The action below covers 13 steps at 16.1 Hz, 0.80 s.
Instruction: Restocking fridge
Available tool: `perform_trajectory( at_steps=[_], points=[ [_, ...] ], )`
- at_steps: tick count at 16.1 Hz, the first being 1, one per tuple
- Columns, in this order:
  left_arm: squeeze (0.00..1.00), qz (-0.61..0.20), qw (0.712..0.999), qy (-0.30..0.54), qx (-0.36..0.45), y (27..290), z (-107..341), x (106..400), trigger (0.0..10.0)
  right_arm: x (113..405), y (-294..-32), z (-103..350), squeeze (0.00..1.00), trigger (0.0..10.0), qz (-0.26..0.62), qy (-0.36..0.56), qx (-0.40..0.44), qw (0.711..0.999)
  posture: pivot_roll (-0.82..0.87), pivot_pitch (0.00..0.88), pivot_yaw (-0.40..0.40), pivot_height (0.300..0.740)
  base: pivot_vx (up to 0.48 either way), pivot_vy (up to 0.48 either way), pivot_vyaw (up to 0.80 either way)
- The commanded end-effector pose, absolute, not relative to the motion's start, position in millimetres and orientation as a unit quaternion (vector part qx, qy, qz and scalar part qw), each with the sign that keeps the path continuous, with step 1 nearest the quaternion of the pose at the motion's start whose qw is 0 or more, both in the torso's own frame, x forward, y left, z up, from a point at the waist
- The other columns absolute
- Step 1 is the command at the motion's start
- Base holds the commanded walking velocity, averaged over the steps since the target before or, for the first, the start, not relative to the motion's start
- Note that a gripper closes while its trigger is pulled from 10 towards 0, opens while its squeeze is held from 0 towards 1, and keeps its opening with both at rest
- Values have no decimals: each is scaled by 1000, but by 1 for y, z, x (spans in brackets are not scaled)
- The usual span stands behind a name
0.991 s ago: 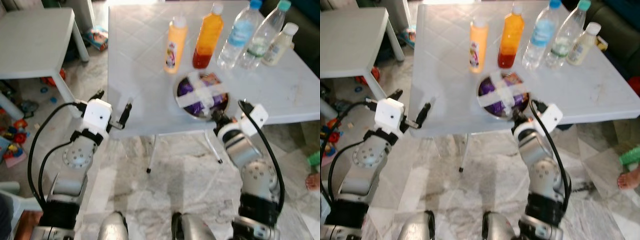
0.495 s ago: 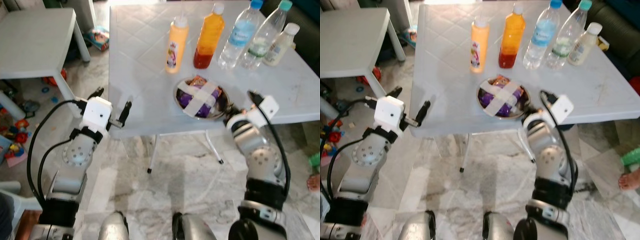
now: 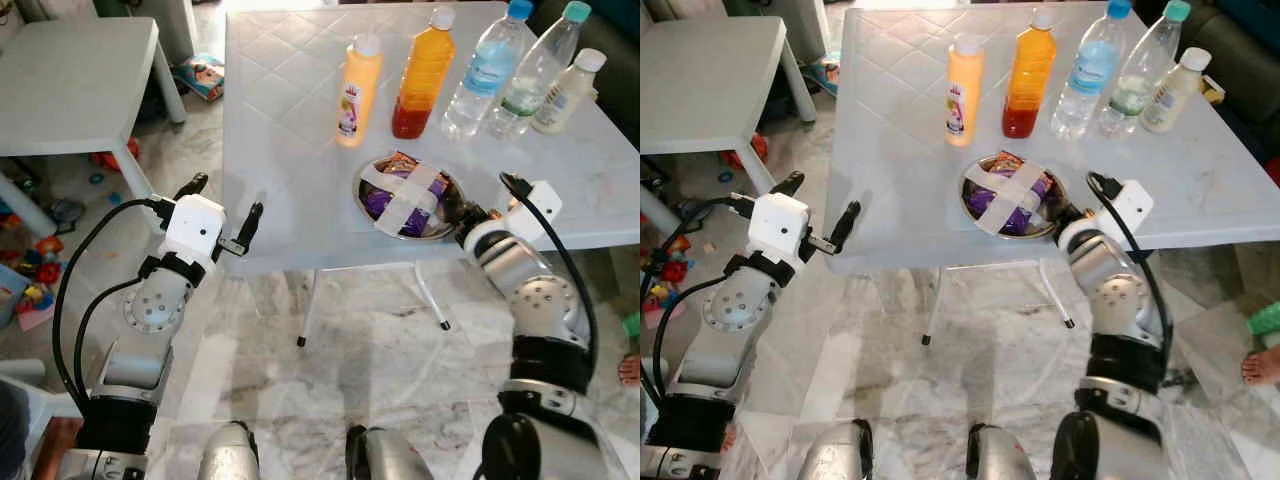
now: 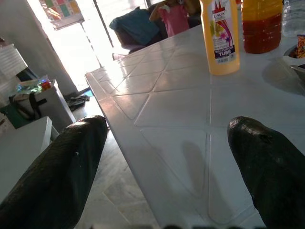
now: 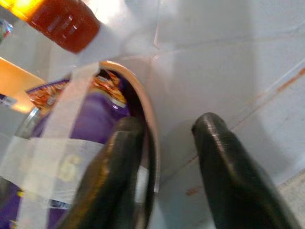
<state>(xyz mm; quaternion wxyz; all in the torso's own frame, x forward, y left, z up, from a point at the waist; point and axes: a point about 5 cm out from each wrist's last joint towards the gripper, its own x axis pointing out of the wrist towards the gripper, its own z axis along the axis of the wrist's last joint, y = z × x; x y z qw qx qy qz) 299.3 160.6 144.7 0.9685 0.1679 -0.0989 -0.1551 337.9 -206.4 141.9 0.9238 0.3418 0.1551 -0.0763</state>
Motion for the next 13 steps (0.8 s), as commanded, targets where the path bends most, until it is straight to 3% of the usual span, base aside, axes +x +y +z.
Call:
perform_trajectory(
  at_steps=[1,2,4,5,6,7,13],
  points=[
    [0,-163,966,-97,176,159,144,298,10000,342,-206,143,690,10000,-64,164,335,926,30,131,16,740,0,0,0],
    [0,-162,966,-96,176,159,143,298,10000,342,-208,142,639,10000,-57,170,332,926,30,131,16,740,0,0,0],
    [0,-162,966,-95,176,159,143,298,10000,343,-209,138,627,10000,-50,181,324,927,31,137,9,740,0,0,0],
    [0,-162,966,-94,176,160,142,297,10000,343,-209,136,188,10000,-48,185,331,924,31,137,9,740,0,0,0],
    [0,-161,967,-94,176,160,142,297,10000,343,-209,135,0,2118,-43,188,336,922,31,138,7,740,0,0,0],
    [0,-161,967,-94,176,159,142,297,10000,341,-208,131,0,0,-40,198,339,919,31,139,6,740,0,0,0],
    [0,-161,967,-93,175,159,141,298,10000,337,-216,118,0,0,-54,230,335,912,27,139,1,740,0,0,0]
  ],
)
